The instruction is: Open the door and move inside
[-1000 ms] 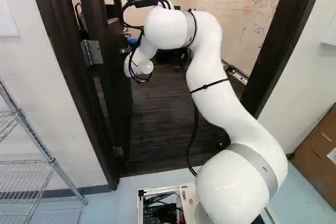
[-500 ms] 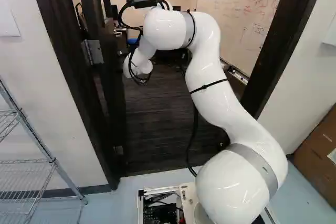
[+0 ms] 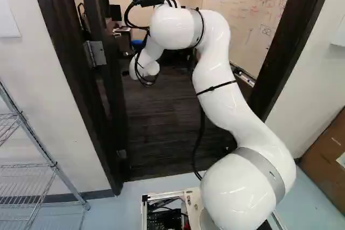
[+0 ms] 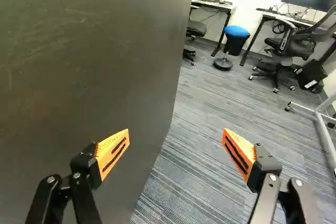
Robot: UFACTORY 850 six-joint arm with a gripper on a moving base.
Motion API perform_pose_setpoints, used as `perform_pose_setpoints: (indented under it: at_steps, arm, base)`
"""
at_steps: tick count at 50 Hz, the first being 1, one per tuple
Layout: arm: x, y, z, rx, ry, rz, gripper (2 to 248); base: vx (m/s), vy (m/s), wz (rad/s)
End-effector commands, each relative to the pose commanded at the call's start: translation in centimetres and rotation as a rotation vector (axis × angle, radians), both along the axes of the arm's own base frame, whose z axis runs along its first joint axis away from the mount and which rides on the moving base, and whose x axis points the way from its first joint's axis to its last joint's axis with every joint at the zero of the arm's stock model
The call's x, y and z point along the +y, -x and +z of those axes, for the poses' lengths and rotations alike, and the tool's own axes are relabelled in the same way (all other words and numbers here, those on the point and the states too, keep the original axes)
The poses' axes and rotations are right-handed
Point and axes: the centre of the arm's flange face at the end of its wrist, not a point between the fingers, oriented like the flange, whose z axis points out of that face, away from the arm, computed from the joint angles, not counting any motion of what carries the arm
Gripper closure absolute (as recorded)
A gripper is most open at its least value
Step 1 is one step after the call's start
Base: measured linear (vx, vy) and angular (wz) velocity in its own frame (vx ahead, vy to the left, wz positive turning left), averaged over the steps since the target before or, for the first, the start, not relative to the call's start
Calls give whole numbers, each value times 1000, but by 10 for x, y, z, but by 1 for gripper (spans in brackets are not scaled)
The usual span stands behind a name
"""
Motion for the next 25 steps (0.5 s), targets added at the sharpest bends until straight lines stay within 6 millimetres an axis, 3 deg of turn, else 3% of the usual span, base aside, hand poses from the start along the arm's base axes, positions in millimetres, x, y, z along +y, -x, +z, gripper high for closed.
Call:
perform_pose_setpoints:
  at_steps: [25]
  arm:
    - [-43, 5, 4, 18, 6, -54, 3]
  base:
    - [0, 0, 0]
